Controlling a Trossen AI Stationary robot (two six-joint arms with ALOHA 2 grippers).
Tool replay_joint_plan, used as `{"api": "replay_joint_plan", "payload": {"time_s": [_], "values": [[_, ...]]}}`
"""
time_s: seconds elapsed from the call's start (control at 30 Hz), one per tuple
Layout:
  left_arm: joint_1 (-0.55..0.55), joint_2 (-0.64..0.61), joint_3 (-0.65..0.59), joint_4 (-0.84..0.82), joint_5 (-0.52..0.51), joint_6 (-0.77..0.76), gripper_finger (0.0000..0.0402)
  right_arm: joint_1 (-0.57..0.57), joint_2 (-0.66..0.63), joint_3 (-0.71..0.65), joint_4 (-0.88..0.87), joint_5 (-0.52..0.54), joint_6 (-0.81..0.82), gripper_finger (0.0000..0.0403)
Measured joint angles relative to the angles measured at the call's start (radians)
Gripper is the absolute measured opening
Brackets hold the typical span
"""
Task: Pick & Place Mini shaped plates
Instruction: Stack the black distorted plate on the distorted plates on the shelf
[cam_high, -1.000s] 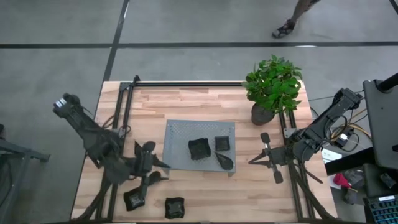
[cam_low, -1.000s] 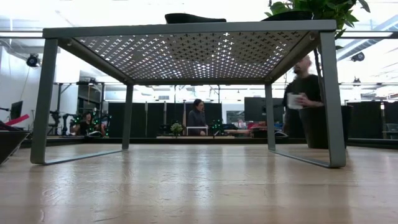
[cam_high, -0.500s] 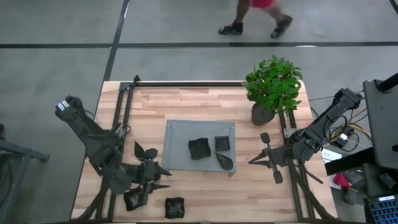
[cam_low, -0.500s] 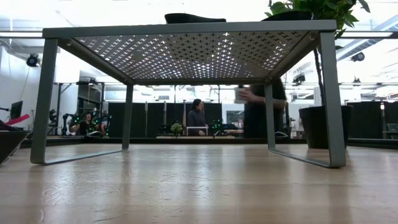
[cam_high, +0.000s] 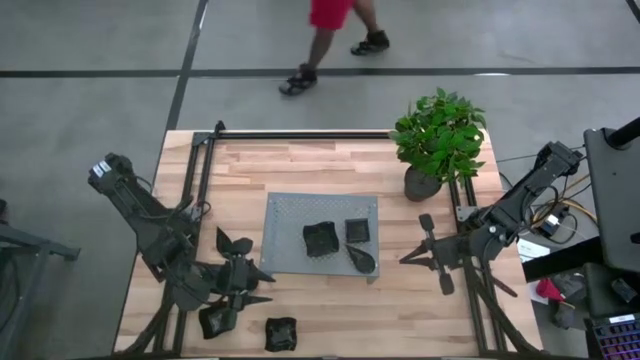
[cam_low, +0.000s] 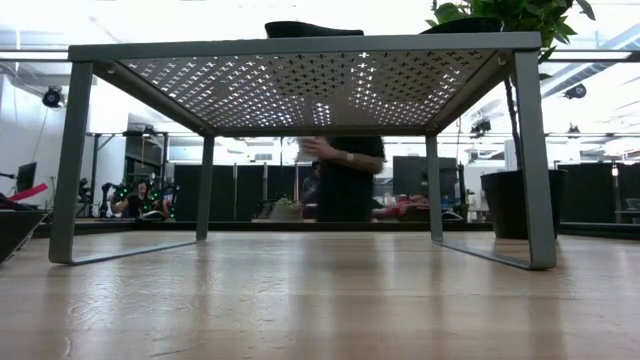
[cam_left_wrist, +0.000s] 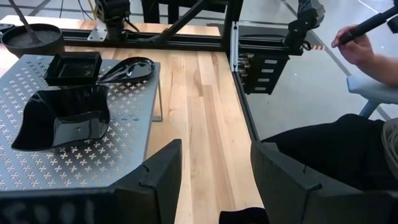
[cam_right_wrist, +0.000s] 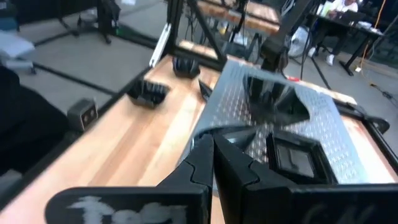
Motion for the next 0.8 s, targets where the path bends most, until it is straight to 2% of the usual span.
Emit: {"api": "replay_joint_plan", "payload": {"time_s": [0.13, 0.8], "values": [[0.000, 0.000, 0.000, 0.003, 0.000, 0.000, 0.0183, 0.000, 0.002, 0.000, -0.053, 0.000, 0.019, 0.0008], [-0.001, 0.000, 0.000, 0.009, 0.015, -0.015, 0.0183, 0.000, 0.005, 0.000, -0.053, 0.000, 0.003, 0.0008]]}}
